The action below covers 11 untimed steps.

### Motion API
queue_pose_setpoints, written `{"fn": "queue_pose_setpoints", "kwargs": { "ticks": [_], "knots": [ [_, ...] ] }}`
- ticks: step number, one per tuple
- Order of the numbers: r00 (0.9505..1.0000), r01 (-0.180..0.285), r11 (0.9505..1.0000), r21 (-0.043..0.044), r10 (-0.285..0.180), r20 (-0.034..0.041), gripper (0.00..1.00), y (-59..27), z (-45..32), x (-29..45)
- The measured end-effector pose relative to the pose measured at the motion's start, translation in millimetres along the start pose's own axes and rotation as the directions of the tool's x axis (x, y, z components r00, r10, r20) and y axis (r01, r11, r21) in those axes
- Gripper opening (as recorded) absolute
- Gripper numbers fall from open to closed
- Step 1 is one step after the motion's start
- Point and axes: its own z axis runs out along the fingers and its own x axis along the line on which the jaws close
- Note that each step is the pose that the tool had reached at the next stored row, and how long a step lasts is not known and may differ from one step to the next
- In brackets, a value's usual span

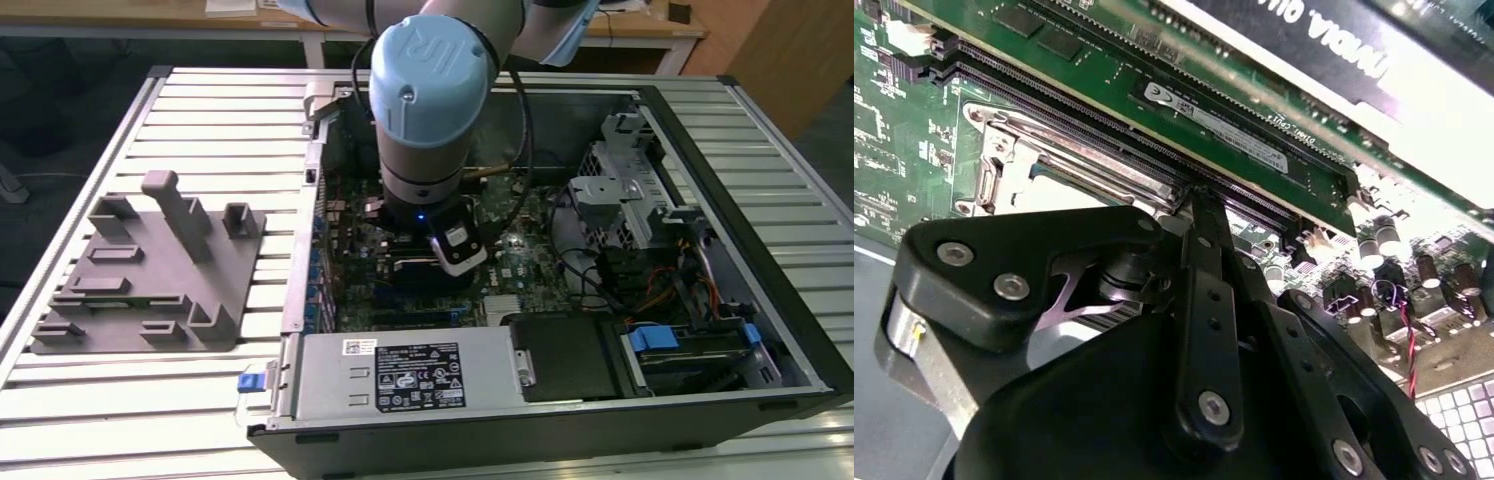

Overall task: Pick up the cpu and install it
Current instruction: 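Install the second cpu locking lever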

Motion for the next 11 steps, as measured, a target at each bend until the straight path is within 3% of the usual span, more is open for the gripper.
{"fn": "queue_pose_setpoints", "kwargs": {
  "ticks": [3,8,11],
  "knots": [
    [1.0000,0.000,1.0000,-0.0011,0.000,0.0008,0.11,0.0,0.2,1.3],
    [1.0000,-0.002,1.0000,-0.0021,0.002,0.0012,0.11,-0.4,-0.2,10.0],
    [1.0000,-0.004,1.0000,-0.0021,0.004,0.0018,0.11,-0.4,-0.2,10.5]
  ]
}}
